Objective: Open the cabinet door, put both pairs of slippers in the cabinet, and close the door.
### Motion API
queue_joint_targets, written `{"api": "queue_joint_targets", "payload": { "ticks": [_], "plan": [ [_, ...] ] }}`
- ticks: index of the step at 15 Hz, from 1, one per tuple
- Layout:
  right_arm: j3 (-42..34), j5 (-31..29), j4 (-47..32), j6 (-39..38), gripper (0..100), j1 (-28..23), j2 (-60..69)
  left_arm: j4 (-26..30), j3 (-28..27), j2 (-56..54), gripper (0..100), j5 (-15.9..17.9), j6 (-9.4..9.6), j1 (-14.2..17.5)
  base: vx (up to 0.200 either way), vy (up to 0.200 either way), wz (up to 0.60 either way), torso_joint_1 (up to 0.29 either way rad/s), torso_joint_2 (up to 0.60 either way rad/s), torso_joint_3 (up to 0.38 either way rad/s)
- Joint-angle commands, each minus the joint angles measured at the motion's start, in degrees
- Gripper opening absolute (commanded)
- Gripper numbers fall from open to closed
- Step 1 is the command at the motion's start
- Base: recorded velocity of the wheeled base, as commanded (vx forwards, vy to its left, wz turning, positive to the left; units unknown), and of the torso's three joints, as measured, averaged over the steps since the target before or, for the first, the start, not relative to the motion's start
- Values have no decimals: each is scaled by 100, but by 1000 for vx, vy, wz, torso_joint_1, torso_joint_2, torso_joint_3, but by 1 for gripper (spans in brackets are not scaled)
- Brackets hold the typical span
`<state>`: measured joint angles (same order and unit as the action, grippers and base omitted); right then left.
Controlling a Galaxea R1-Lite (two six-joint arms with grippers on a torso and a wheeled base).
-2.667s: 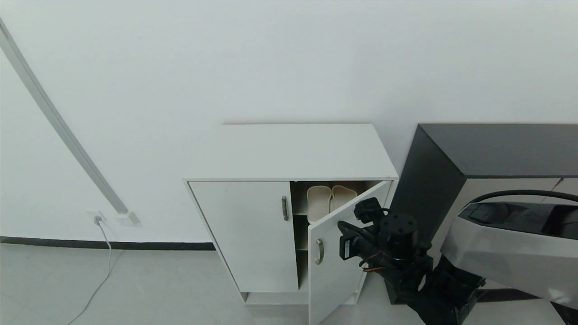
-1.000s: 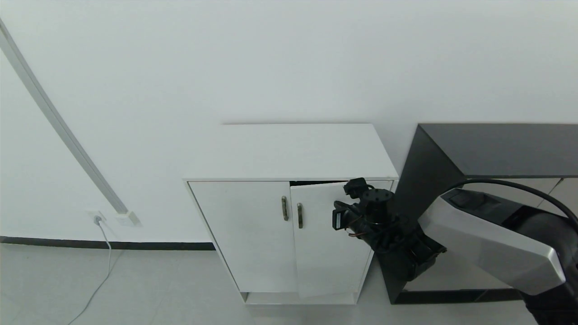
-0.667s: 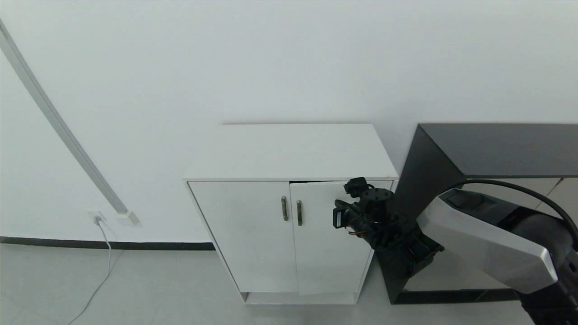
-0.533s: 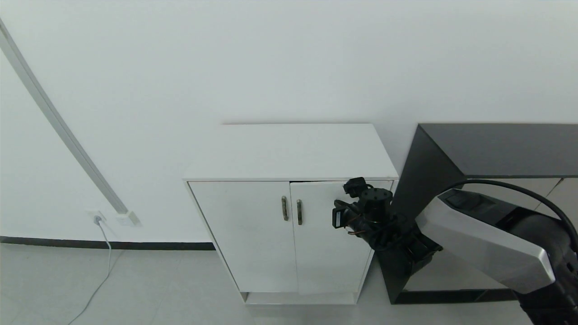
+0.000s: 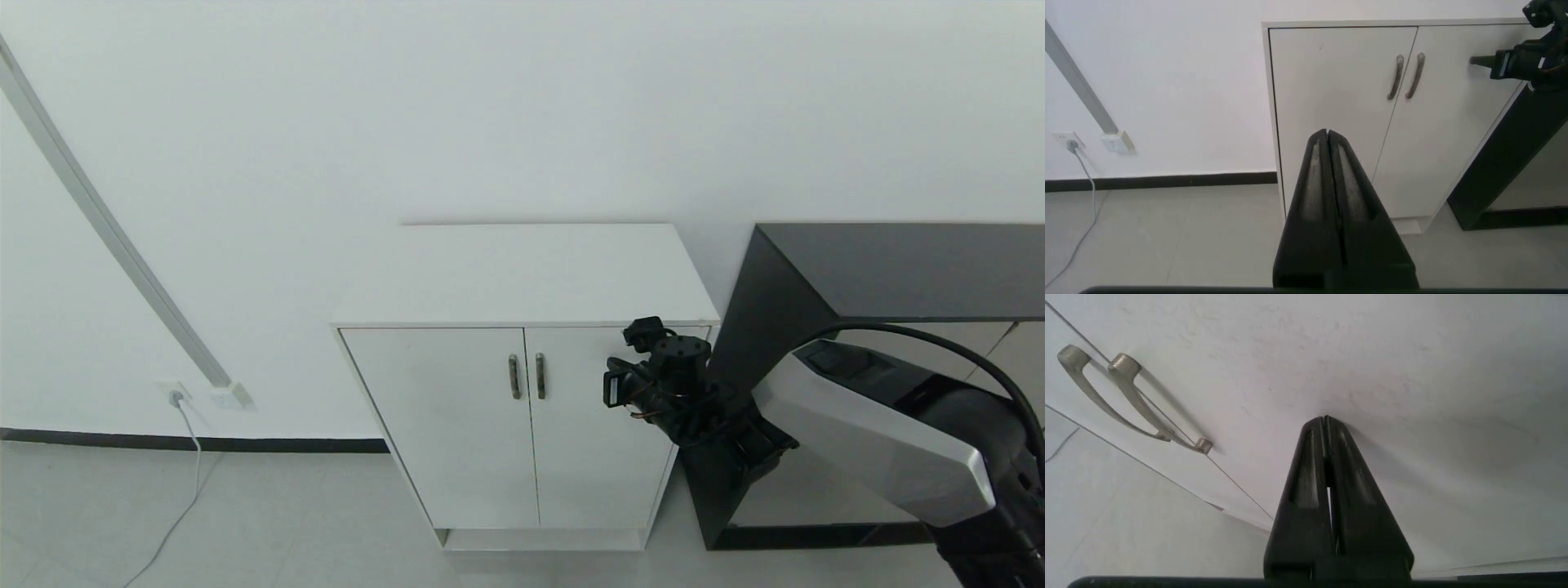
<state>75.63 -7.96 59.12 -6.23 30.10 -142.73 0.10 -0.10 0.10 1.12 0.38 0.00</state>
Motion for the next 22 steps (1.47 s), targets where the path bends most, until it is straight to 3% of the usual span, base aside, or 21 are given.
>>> {"api": "queue_joint_targets", "payload": {
  "ticks": [1, 5, 8, 12, 17, 19, 22],
  "plan": [
    [-4, -4, 29, -1, 0, -13, 8, -1, 1, -1, 0, 2, 6, 0, 0, 0, 0, 0, 0, 0],
    [-831, -21, 328, -1, 0, 145, 623, -1, 1, -1, 0, 2, 6, 0, 0, 0, 0, 0, 0, 0],
    [-2219, -39, 943, 183, 0, 172, 1704, -1, 1, -1, 0, 2, 6, 0, 0, 0, 0, 0, 0, 0],
    [-3819, -83, 1400, 315, 0, -329, 3023, -1, 1, -1, 0, -7, 6, 0, 0, 0, 0, 0, 0, 0],
    [-5594, -83, 2059, 447, 0, -1691, 4113, -1, 1, -1, 0, -7, 6, 0, 0, 0, 0, 0, 0, 0],
    [-6324, -83, 2068, 553, 0, -2940, 4570, -1, 1, -1, 0, -7, 6, 0, 0, 0, 0, 0, 0, 0],
    [-7062, 14, 2024, 667, 0, -4021, 5299, -1, 1, -1, 0, -7, 6, 0, 0, 0, 0, 0, 0, 0]
  ]
}}
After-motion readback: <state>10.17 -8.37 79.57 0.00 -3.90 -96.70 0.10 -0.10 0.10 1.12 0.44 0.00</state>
